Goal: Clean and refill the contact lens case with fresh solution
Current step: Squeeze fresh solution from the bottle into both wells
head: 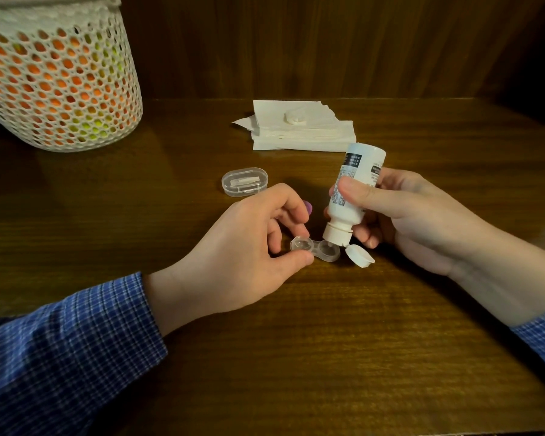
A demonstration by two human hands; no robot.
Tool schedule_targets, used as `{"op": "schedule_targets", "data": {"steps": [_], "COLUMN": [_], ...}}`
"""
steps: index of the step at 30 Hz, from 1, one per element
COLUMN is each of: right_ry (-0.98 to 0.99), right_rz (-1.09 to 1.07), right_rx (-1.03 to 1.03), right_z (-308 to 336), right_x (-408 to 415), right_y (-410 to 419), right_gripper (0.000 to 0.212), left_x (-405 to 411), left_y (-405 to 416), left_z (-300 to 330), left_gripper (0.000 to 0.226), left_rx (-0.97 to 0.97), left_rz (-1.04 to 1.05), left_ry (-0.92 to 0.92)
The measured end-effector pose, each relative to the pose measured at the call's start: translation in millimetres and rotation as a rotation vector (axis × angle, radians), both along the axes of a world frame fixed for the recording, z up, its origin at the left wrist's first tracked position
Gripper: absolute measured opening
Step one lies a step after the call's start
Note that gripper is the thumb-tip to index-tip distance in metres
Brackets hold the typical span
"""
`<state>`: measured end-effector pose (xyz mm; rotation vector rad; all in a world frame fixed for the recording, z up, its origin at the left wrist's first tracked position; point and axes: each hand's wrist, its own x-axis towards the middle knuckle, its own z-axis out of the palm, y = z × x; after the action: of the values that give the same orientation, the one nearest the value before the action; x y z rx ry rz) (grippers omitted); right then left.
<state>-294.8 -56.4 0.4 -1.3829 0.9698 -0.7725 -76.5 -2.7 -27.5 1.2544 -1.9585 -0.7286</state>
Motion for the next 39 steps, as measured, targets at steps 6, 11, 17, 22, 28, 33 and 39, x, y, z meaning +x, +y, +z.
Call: {"op": "schedule_targets", "data": {"steps": [6,11,17,22,28,33,39], "right_ry": [-0.005,-0.003,-0.014,-0.027,-0.033,-0.038,-0.031], "right_rz": [-0.005,-0.010,-0.004,-0.013,-0.024,-0.030,-0.040], "right_rx": [0.011,0.017,0.029,0.047,0.072,0.081,0.087], "right_z": [1.1,1.2,1.7,1.7,3.1,3.2,4.3], "right_x": [0.5,0.8,0.2,0.4,0.5,0.9,1.1], "right_y": [0.4,0.6,0.5,-0.4,-1.2,-1.3,-0.5], "right_gripper": [0.049,0.049,0.049,0.048,0.052,0.048,0.043], "left_x": [0.4,1.1,0.7,0.0,-0.3,-0.8,-1.7], "left_y": [0.0,-0.4,-0.1,-0.3,0.4,0.9,0.9], "left_z": [-0.6,-1.0,-1.3,-0.7,0.5,2.0,2.5], "left_gripper": [0.037,0.037,0.038,0.038,0.038,0.039,0.039], "left_rx": [-0.003,-0.011,-0.005,-0.006,-0.004,0.004,-0.002], "left_rz": [0.000,0.007,0.013,0.023,0.031,0.034,0.037], "left_ry": [0.002,-0.002,0.011,0.016,0.017,0.016,0.005]}}
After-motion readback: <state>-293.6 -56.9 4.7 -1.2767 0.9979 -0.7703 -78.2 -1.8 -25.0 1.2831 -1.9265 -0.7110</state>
